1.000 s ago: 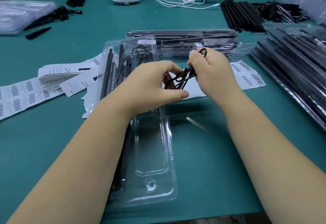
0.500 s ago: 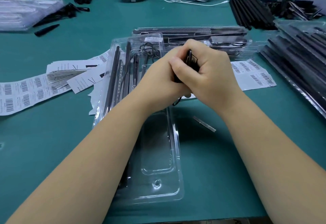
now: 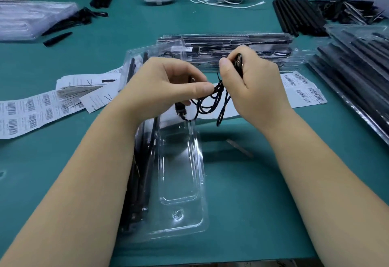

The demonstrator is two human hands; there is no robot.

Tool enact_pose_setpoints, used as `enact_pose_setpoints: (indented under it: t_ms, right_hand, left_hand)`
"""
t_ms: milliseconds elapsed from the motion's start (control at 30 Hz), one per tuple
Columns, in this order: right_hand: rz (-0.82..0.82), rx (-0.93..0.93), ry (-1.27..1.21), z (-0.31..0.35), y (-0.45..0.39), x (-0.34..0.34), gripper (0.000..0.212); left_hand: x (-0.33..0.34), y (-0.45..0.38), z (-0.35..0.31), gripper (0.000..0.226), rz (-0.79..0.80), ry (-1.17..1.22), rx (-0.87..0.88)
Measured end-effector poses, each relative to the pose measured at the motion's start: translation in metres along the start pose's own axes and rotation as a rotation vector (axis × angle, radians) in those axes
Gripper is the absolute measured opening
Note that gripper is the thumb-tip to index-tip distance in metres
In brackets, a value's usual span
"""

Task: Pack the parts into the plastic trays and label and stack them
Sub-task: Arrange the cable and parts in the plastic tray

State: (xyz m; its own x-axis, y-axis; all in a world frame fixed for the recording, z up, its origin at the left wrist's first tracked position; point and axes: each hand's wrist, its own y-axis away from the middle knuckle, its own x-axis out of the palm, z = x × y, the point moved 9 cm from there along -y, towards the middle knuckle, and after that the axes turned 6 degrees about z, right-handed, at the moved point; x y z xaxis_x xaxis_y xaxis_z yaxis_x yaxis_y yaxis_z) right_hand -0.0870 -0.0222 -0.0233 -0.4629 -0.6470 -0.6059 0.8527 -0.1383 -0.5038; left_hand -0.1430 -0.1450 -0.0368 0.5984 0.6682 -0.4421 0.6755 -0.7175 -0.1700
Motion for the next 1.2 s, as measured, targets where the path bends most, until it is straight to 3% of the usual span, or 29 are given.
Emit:
enact_pose_setpoints:
  t_ms: [133, 233, 300, 467, 600, 667, 767, 833, 900, 967, 1033, 1100, 1133, 1200]
  right_hand:
    - [0.025, -0.057, 0.056, 0.007, 0.001, 0.0, 0.018]
    - [0.02, -0.083, 0.079, 0.01, 0.002, 0.001, 0.017]
    - [-0.094, -0.069, 0.067, 0.009, 0.002, -0.01, 0.017]
    - [-0.566, 0.078, -0.247, -0.016, 0.011, -0.064, 0.023]
    - [-0.749, 0.249, -0.57, -0.042, 0.021, -0.079, 0.021]
    - [-0.763, 0.341, -0.705, -0.052, 0.022, -0.073, 0.023]
    - [-0.712, 0.474, -0.894, -0.061, 0.02, -0.049, 0.025]
    - [-0.667, 0.481, -0.879, -0.057, 0.019, -0.039, 0.026]
    - [-0.639, 0.423, -0.816, -0.047, 0.018, -0.037, 0.026]
    - [-0.614, 0.34, -0.755, -0.036, 0.017, -0.039, 0.024]
    - [-0.587, 0.219, -0.677, -0.021, 0.017, -0.042, 0.021]
    - [-0.556, 0.085, -0.561, -0.004, 0.018, -0.043, 0.02]
    - [-0.552, 0.051, -0.525, 0.002, 0.02, -0.042, 0.019]
    - [-0.564, 0.07, -0.575, 0.001, 0.021, -0.039, 0.019]
  left_hand:
    - [-0.01, 0.0, -0.002, 0.035, -0.118, 0.026, 0.047]
    - [-0.009, -0.001, 0.003, 0.018, -0.093, 0.184, 0.043]
    - [-0.008, -0.002, 0.008, 0.017, -0.036, 0.32, 0.029]
    - [-0.006, -0.003, 0.016, 0.031, -0.059, 0.078, -0.088]
    - [0.011, -0.004, 0.008, 0.019, -0.014, -0.004, -0.082]
    - [0.017, -0.004, -0.003, 0.021, -0.044, 0.047, -0.009]
    - [0.023, -0.001, -0.017, 0.042, -0.093, 0.12, 0.105]
    - [0.026, 0.0, -0.021, 0.057, -0.112, 0.015, 0.117]
    - [0.026, -0.004, -0.017, 0.045, -0.087, -0.003, 0.04]
    - [0.031, -0.008, -0.009, 0.023, 0.018, 0.233, -0.102]
    - [0.03, -0.006, -0.007, 0.026, 0.062, 0.364, -0.098]
    - [0.03, -0.002, -0.011, 0.032, 0.06, 0.275, -0.038]
    - [0.033, 0.002, -0.011, 0.04, 0.07, 0.239, -0.028]
    - [0.037, 0.0, -0.012, 0.032, 0.037, 0.25, -0.007]
